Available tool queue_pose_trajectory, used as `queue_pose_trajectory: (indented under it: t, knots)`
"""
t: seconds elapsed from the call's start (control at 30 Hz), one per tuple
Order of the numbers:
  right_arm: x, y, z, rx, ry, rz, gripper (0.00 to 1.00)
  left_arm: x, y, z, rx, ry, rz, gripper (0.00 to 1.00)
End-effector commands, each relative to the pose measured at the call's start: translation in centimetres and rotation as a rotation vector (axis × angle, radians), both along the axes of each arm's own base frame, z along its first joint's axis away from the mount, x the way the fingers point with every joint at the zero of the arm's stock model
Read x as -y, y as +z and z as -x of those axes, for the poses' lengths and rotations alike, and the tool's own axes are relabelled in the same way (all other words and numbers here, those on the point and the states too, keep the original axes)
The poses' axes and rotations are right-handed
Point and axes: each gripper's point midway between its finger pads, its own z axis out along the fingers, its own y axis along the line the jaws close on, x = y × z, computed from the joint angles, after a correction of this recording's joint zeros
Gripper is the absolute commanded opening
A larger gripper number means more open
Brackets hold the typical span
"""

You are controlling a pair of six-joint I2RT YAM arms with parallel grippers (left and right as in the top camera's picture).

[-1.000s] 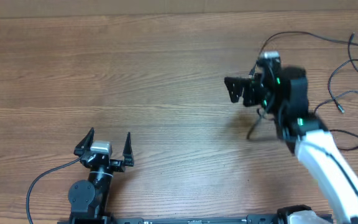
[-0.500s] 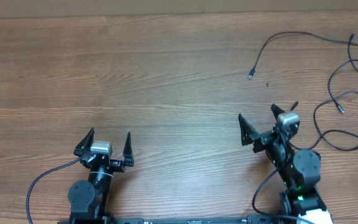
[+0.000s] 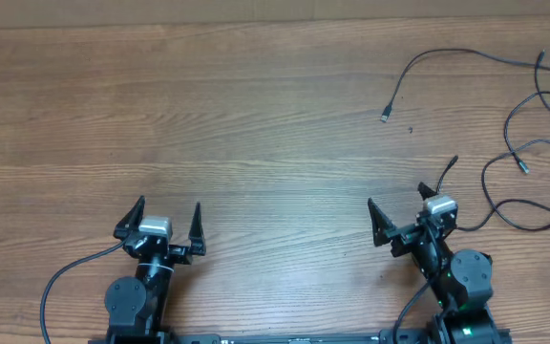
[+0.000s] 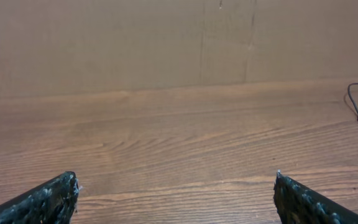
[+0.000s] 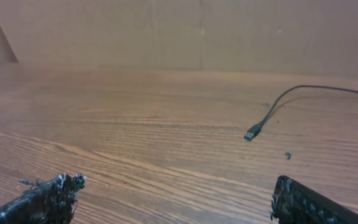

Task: Untangle cables

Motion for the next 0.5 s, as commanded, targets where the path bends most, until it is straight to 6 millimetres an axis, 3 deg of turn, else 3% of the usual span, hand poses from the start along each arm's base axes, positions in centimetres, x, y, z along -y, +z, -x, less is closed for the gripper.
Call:
queue_pose_trajectory:
  t: [0.0, 0.07, 0.27, 0.47]
  knots:
    - [0.5, 0.0, 0.4, 0.019, -0.021, 0.019, 1.0, -0.4, -0.1, 0.0, 0.004, 0.016, -0.012, 1.0]
    - [0.7, -0.3, 0.9, 0.009, -0.027, 0.021, 1.0, -0.4, -0.1, 0.0, 0.004, 0.016, -0.012, 1.0]
    - [1.9, 3.0, 1.2, 0.15, -0.085, 0.001, 1.0, -0.4, -0.1, 0.0, 0.004, 0.016, -0.012, 1.0]
    - [3.7, 2.9, 0.9, 0.146, -0.158, 0.002, 1.0, -0.4, -0.1, 0.0, 0.004, 0.016, -0.012, 1.0]
